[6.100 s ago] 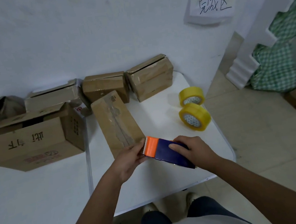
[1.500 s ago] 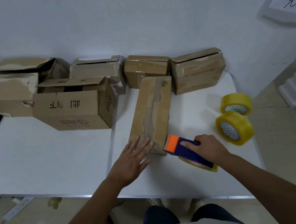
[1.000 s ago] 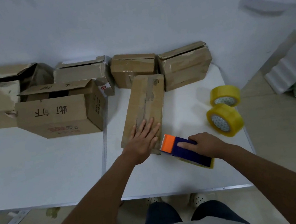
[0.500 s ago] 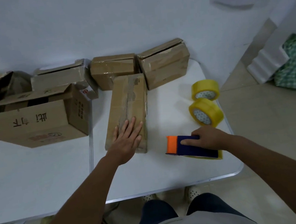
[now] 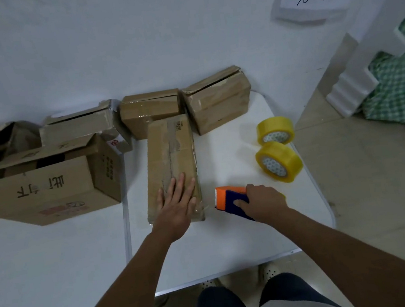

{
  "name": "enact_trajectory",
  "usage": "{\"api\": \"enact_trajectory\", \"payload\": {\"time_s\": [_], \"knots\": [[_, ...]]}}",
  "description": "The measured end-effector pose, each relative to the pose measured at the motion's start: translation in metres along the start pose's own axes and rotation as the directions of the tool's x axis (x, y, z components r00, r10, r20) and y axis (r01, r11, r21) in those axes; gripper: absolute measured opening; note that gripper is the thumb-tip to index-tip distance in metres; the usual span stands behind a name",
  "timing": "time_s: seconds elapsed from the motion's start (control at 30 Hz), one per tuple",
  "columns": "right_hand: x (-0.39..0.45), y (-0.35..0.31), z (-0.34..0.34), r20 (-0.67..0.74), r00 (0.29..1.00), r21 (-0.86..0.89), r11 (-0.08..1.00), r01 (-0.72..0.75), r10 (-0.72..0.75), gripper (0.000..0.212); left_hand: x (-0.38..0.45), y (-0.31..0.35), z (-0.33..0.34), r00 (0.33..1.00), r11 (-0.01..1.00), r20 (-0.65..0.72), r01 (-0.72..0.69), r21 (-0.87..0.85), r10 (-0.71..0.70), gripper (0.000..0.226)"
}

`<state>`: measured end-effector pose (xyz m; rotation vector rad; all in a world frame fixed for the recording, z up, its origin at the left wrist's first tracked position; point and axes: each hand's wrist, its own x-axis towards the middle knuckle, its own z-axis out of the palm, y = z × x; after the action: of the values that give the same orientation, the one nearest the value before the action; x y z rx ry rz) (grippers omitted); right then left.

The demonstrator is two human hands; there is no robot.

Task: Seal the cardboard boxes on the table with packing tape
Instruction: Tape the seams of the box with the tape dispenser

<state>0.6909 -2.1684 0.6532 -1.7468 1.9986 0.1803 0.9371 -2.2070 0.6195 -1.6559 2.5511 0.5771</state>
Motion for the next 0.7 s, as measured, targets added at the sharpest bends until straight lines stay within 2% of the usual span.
{"api": "enact_trajectory", "payload": {"time_s": [0.17, 0.33, 0.6, 0.7], "knots": [[0.007, -0.019, 0.006, -0.106, 0.992, 0.027, 0.997, -0.069, 0.071, 0.046, 0.002, 0.013, 0.003, 0.988, 0.987, 0.012, 0.152, -0.062, -0.151, 0.056], [0.016, -0.034, 0.013, -0.081, 0.986, 0.087, 0.987, -0.138, 0.145, 0.047, 0.005, 0.018, 0.002, 0.975, 0.971, 0.048, 0.220, -0.089, -0.217, 0.056], [0.031, -0.037, 0.000, -0.133, 0.986, -0.089, 0.990, -0.111, 0.098, 0.051, 0.009, 0.024, 0.002, 0.960, 0.953, 0.072, 0.277, -0.125, -0.270, 0.057], [0.033, -0.045, 0.004, -0.062, 0.990, -0.066, 0.989, -0.130, 0.126, 0.052, 0.010, 0.026, 0.001, 0.957, 0.949, 0.061, 0.289, -0.129, -0.284, 0.057]]}}
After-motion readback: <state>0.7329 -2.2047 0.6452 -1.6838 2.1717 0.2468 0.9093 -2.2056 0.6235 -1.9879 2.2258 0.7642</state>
